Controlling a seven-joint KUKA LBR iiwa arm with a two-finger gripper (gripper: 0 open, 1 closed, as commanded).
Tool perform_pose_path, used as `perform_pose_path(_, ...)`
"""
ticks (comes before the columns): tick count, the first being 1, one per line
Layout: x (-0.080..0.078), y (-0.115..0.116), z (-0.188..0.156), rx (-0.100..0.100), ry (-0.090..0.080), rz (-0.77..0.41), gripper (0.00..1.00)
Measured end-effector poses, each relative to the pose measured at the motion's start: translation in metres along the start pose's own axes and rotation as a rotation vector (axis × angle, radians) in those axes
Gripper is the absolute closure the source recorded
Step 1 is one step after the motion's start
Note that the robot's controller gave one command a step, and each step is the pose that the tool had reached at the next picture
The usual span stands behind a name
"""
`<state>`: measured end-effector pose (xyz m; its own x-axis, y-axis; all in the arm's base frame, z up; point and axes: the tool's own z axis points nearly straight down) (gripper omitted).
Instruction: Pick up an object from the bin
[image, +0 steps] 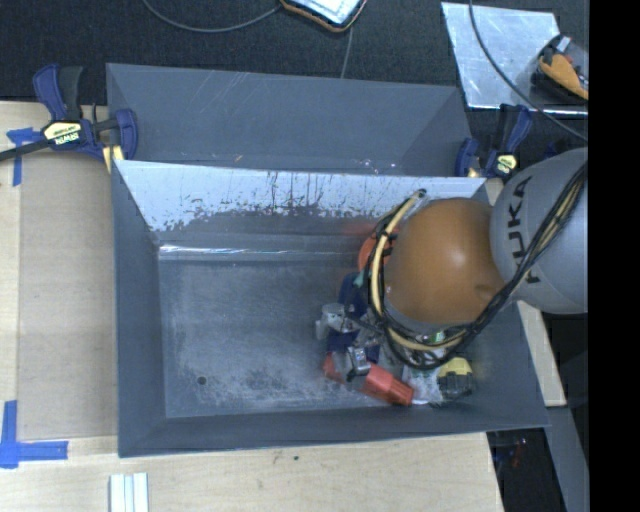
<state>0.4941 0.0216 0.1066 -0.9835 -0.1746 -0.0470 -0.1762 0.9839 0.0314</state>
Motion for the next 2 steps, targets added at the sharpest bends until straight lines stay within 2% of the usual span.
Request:
perform_pose_path(1,-0.001,0.002,-0.030,0.002,0.004,-0.001,1.00)
perform_pose_path(2,-0.003,0.002,-0.049,0.001,0.000,0.001,1.00)
